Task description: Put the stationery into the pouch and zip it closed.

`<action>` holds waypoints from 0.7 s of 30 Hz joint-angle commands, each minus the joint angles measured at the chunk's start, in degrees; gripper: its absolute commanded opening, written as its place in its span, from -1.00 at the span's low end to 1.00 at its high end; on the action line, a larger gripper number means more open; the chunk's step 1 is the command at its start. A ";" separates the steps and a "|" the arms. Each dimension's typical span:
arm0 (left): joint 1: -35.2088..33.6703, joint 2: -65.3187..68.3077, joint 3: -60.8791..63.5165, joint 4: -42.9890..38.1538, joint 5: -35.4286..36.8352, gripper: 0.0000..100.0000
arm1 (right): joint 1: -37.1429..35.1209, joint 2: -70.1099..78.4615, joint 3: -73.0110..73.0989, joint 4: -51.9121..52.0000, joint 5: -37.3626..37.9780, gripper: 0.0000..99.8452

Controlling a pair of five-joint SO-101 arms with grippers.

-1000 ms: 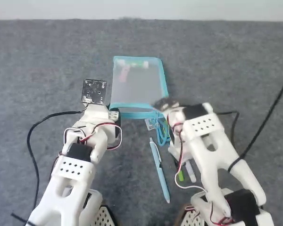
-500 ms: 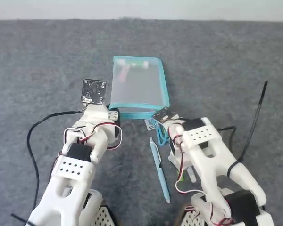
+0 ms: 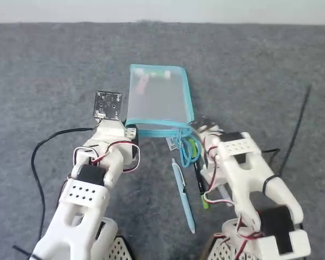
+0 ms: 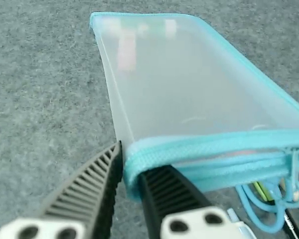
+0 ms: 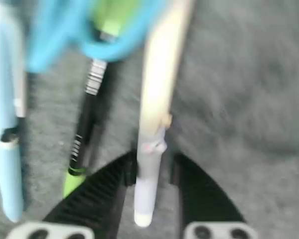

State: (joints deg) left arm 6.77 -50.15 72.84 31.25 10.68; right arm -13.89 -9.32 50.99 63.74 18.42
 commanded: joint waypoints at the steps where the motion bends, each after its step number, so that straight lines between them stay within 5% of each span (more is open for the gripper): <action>1: -0.18 -1.23 -2.07 -1.49 -0.44 -0.98 | 4.18 1.45 -2.46 0.13 0.79 -0.98; 12: -0.18 -1.23 -2.07 -1.58 -0.35 -0.98 | 13.32 -19.47 -24.18 29.67 9.41 -0.99; 21: -0.09 -1.23 -2.07 -1.67 -0.35 -0.98 | 1.10 -30.02 -29.10 39.16 9.49 -0.99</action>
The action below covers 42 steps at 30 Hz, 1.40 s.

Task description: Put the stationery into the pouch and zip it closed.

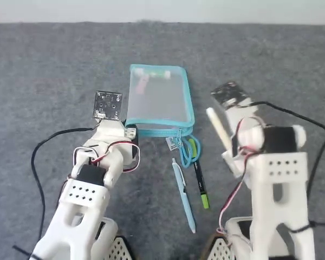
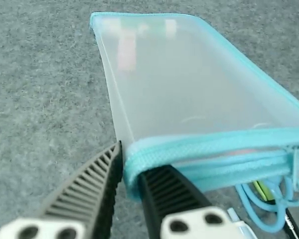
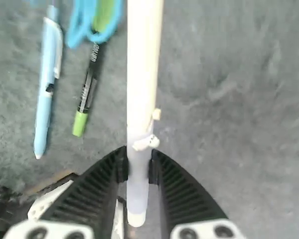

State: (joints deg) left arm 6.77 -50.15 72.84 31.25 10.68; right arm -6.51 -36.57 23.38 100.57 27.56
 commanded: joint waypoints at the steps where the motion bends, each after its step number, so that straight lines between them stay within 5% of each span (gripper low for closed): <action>1: -0.09 -1.23 -2.07 -1.67 -0.35 -0.98 | -8.40 -2.15 -0.53 2.33 -0.18 -0.99; 9: -0.09 -1.23 -2.15 -1.67 -0.35 -0.98 | -22.37 5.93 -0.97 1.27 -4.75 -0.99; 25: -0.09 -1.23 -2.15 -1.67 -0.35 -0.98 | -22.55 34.68 -25.49 2.07 -13.01 -0.99; 36: -0.09 -1.23 -2.07 -1.67 -0.53 -0.98 | -22.81 59.21 -60.04 2.07 -19.43 -0.99; 42: -0.09 -1.23 -2.07 -1.67 -0.62 -0.98 | -26.15 65.63 -66.20 2.33 -19.43 -0.63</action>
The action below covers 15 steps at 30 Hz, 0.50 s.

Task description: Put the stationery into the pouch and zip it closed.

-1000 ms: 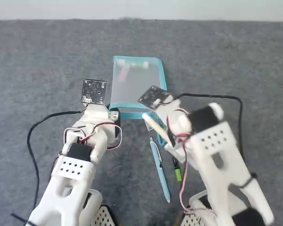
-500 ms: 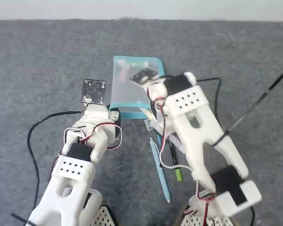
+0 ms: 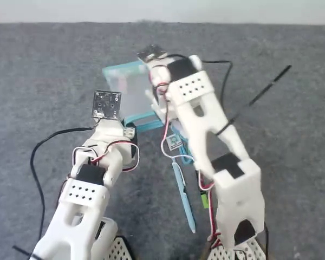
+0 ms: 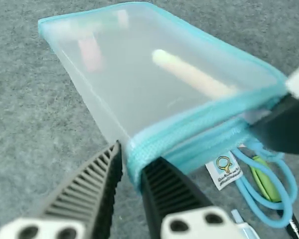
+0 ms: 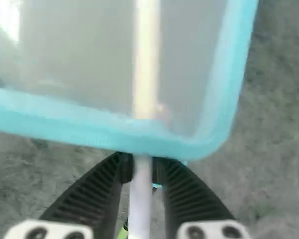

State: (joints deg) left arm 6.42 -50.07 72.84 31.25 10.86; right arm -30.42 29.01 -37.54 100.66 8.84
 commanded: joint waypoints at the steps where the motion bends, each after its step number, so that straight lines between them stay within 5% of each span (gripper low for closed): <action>1: 0.26 -1.32 -2.07 -1.67 -0.79 -0.98 | -2.59 0.04 -5.36 2.24 -0.70 -0.58; 15: 0.26 -1.32 -2.07 -1.67 -0.79 -0.98 | -2.07 -28.79 9.41 2.33 1.58 -0.60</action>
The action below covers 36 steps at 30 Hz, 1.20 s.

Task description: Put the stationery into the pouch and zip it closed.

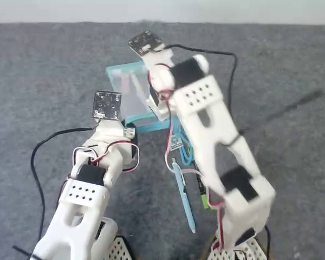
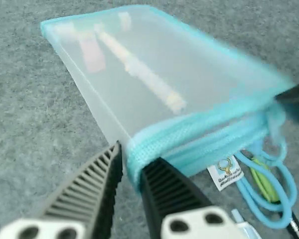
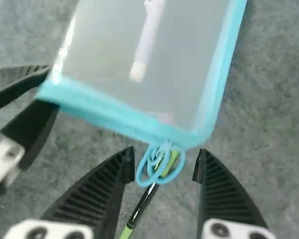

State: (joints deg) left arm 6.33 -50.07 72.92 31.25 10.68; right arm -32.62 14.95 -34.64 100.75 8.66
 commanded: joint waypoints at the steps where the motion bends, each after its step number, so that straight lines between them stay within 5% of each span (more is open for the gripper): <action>1: 0.35 -1.32 -2.15 -1.67 -0.62 -0.98 | 0.04 -17.98 9.49 2.24 2.20 -0.60; 8: 0.00 -1.32 -2.24 -1.67 -0.62 -0.98 | 1.63 -30.73 37.89 0.40 4.31 -0.60; 18: 0.00 -1.32 -2.15 -1.67 -0.62 -0.98 | 6.11 -32.66 74.02 -25.54 7.12 -0.60; 36: 0.09 -1.23 -2.07 -2.73 -0.62 -0.98 | 5.58 -32.04 87.03 -36.35 -0.53 -0.60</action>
State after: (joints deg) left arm 6.42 -50.07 72.92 30.64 10.59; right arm -27.25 -14.77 50.99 68.84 11.56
